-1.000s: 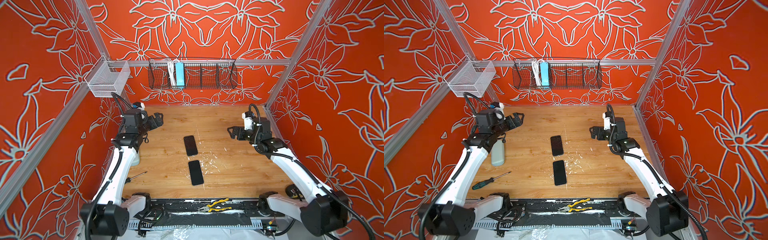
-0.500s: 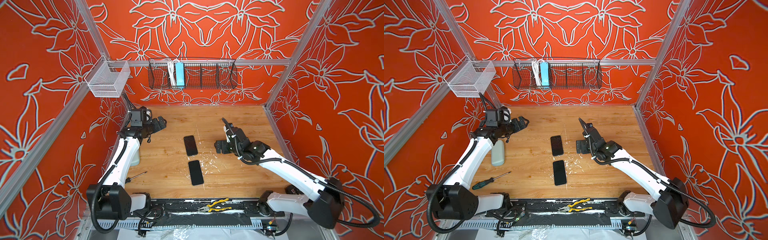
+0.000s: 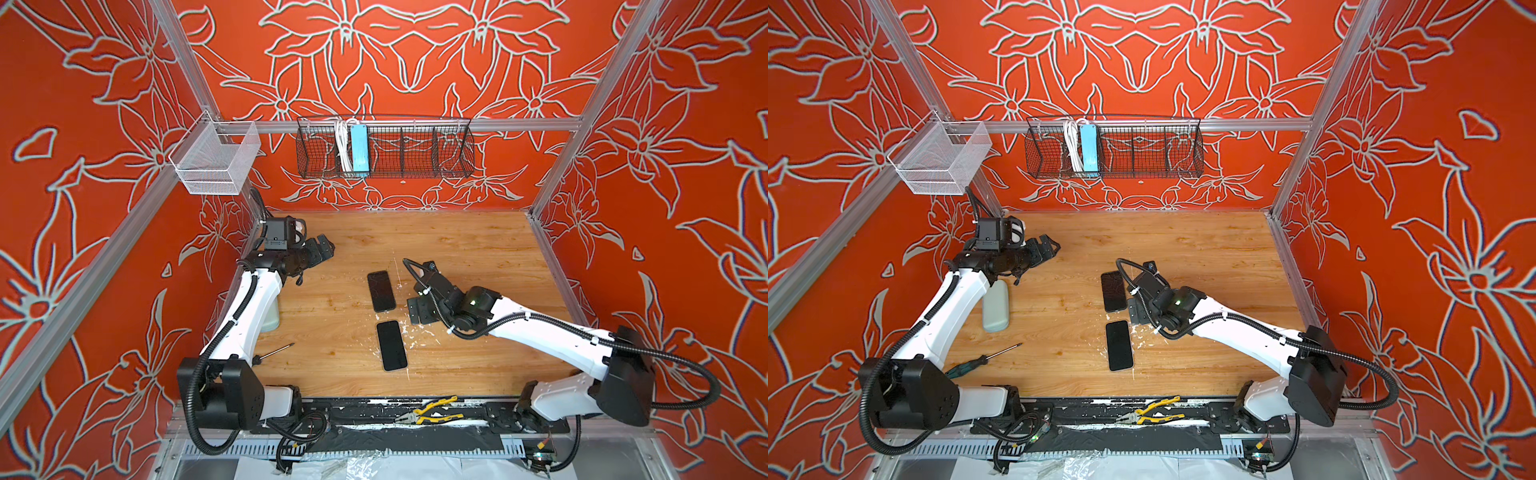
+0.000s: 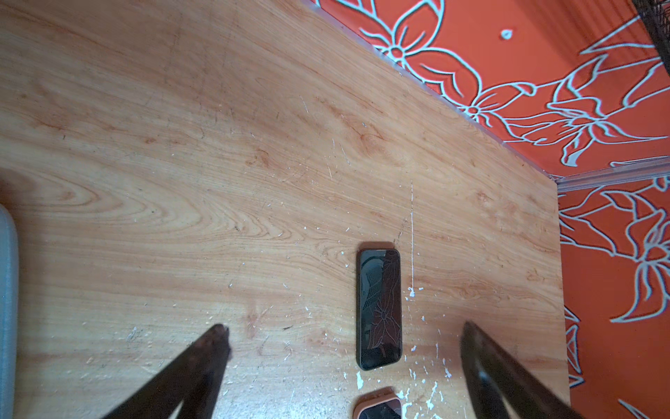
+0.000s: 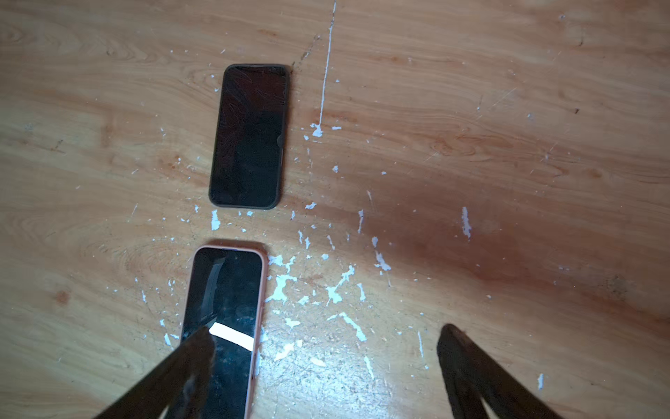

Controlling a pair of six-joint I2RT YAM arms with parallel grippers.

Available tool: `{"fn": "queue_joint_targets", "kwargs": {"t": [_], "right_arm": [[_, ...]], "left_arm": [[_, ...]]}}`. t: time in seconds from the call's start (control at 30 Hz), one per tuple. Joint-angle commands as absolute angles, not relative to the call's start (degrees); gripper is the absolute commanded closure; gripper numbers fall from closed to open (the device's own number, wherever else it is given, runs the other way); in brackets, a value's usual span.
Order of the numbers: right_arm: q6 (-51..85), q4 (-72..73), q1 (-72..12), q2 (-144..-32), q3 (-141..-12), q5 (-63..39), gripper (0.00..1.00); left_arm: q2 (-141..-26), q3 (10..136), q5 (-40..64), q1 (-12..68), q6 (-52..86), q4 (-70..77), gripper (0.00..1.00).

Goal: Take the phone out of the phone case
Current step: Pick up the phone from the center of the table.

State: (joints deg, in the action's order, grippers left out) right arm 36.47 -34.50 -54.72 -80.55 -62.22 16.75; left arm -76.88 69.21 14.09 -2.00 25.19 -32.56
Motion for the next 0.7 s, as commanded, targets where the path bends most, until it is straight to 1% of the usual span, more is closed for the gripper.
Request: {"fn": "queue_joint_targets", "kwargs": {"t": [0.0, 0.13, 0.33, 0.67], "right_arm": [[40.9, -35.8, -57.2, -81.9, -63.1, 18.4, 0.02], [44.1, -36.4, -59.6, -83.8, -63.6, 18.5, 0.02], [46.7, -37.5, -64.0, -86.0, -65.2, 22.3, 0.02], [49.3, -37.0, -67.3, -87.2, -65.0, 23.8, 0.02]], "left_arm": [[-75.2, 69.1, 13.2, -2.3, 25.5, -33.1, 0.03], [-74.7, 68.7, 13.1, -2.3, 25.9, -32.8, 0.03], [-73.0, 67.2, 11.2, -2.3, 26.3, -31.8, 0.03], [-74.5, 67.9, 10.8, -2.4, 26.3, -30.9, 0.03]]}}
